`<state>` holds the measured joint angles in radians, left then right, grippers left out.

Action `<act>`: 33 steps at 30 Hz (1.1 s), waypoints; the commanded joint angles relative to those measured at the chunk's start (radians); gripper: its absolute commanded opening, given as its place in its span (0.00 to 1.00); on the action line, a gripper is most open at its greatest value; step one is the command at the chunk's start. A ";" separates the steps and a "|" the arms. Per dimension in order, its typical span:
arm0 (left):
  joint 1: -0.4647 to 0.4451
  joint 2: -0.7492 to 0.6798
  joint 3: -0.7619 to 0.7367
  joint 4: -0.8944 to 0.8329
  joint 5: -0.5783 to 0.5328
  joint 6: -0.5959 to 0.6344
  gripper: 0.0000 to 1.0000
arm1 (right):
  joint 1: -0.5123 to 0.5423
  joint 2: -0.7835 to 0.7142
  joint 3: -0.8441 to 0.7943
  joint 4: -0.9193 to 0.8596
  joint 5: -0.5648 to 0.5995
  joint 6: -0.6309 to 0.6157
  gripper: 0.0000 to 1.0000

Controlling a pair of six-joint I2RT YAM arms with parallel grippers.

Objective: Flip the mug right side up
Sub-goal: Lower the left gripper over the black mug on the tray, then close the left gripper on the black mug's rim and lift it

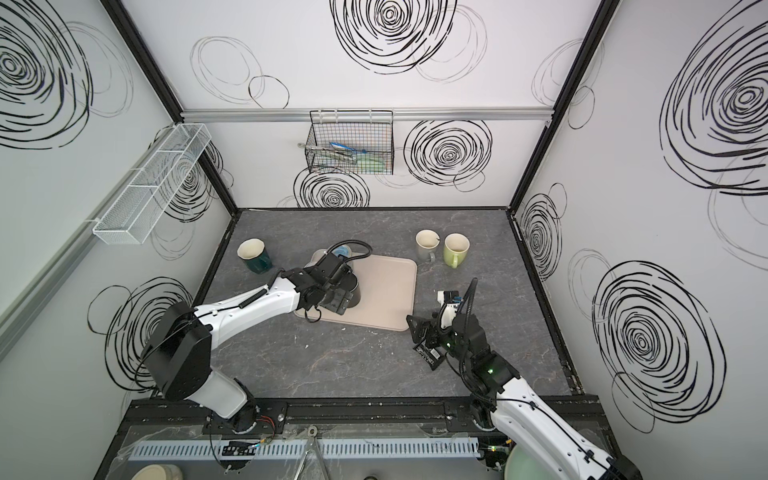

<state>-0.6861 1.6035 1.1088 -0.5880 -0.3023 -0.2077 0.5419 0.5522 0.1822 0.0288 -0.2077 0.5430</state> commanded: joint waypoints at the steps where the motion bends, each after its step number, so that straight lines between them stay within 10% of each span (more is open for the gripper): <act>1: -0.019 0.032 0.047 -0.021 -0.020 0.014 0.96 | -0.006 -0.007 0.007 0.013 0.017 0.006 1.00; 33: -0.152 0.188 0.271 -0.049 0.129 -0.015 0.96 | -0.015 -0.055 0.002 -0.050 0.044 0.003 1.00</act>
<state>-0.8314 1.7859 1.3384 -0.6426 -0.2211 -0.2165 0.5327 0.5117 0.1822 -0.0032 -0.1783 0.5426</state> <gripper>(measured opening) 0.959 0.999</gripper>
